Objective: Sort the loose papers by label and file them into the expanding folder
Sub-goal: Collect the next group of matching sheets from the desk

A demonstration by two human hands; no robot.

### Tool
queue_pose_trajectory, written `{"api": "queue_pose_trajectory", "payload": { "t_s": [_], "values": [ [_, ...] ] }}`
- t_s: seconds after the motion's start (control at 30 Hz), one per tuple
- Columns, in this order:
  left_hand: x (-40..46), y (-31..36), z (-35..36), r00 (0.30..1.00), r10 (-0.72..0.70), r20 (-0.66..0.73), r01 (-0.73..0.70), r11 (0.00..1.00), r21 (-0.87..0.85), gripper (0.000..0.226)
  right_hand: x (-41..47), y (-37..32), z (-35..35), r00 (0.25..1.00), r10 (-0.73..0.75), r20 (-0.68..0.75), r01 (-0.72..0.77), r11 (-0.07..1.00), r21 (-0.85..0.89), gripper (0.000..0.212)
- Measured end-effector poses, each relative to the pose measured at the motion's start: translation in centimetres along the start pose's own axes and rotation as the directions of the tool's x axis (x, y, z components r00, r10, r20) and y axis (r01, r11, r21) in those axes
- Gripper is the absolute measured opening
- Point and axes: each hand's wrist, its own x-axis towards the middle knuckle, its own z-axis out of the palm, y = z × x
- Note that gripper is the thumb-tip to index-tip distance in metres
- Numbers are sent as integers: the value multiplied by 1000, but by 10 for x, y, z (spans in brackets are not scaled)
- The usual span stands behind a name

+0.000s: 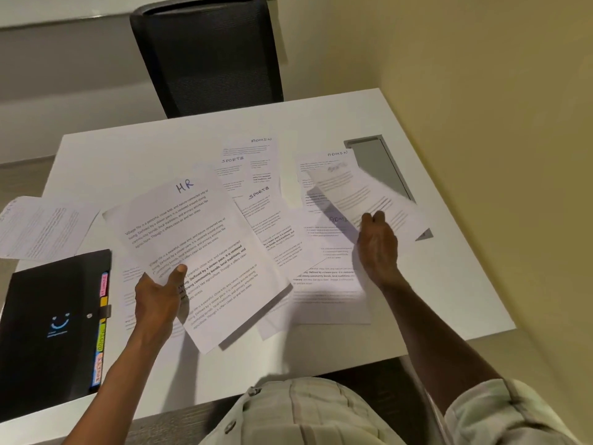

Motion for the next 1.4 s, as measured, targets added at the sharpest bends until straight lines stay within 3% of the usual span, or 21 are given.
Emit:
{"api": "queue_pose_trajectory", "payload": {
  "t_s": [0.2,0.4,0.5,0.6,0.67,0.93,1.07,1.17,1.23,1.3,1.4],
  "values": [
    [-3,8,9,1000,11,23,-11,1000,-12,48,42,51,10,998,66,15,-63,989,-136,11],
    [0,7,2,999,4,34,-3,999,-46,47,38,95,52,925,186,331,-114,968,-225,34],
    [1,8,-1,1000,2,26,0,998,-62,48,23,64,56,920,111,375,-103,994,-42,35],
    [3,5,-2,1000,-19,8,20,998,-59,43,-5,5,58,898,-55,437,-23,985,170,52],
    [5,5,-3,1000,-26,-2,26,999,-47,41,-15,-30,69,862,-67,503,-60,971,232,65],
    [-3,-6,-24,999,-32,-1,32,999,-33,40,-17,-94,97,835,175,522,-178,983,-45,95],
    [-9,-17,-32,998,-68,-10,68,997,-38,39,-6,-99,103,777,234,585,-298,954,15,78],
    [-11,-23,-38,995,-95,-25,94,995,-46,38,2,-95,107,793,181,582,-384,890,245,31],
    [-10,-25,-42,994,-98,-41,96,994,-57,39,8,-85,105,785,196,587,-504,753,423,16],
    [-9,-27,-45,993,-104,-60,99,992,-78,41,19,-72,93,772,263,578,-607,573,551,14],
    [-9,-28,-49,989,-121,-87,112,989,-100,39,41,-43,68,733,382,563,-680,436,589,18]
  ]
}}
